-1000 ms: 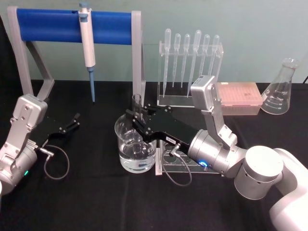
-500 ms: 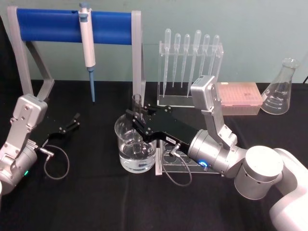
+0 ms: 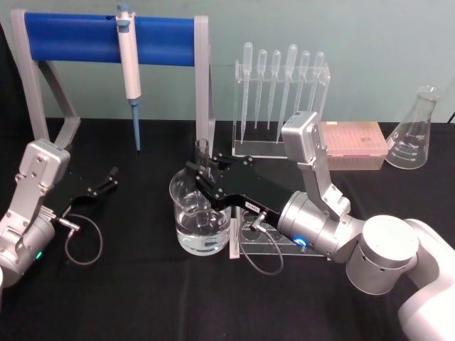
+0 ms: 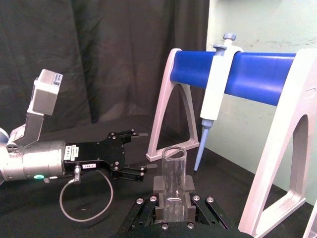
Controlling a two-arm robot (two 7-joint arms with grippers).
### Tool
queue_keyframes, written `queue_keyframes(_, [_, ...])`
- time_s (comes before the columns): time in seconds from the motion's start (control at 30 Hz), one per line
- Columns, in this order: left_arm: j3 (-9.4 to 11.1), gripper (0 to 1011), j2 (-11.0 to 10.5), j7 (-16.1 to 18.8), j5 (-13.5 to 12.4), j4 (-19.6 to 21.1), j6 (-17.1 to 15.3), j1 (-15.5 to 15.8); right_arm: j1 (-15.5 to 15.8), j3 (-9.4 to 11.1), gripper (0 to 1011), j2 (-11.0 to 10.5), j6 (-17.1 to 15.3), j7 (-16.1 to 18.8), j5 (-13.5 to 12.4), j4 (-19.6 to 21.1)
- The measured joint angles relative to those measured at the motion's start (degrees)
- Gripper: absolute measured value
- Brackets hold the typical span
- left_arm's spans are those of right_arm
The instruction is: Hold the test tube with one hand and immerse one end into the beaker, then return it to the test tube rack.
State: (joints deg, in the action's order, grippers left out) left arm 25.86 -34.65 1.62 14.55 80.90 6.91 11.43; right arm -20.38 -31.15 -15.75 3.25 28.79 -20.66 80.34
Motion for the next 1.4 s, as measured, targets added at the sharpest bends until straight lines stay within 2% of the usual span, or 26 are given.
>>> queue_keyframes(1.4, [0.0,1000,0.0,0.0,0.0,0.0,0.0,0.0,0.0,0.0,225,0.0,0.0,0.0,0.0,0.0])
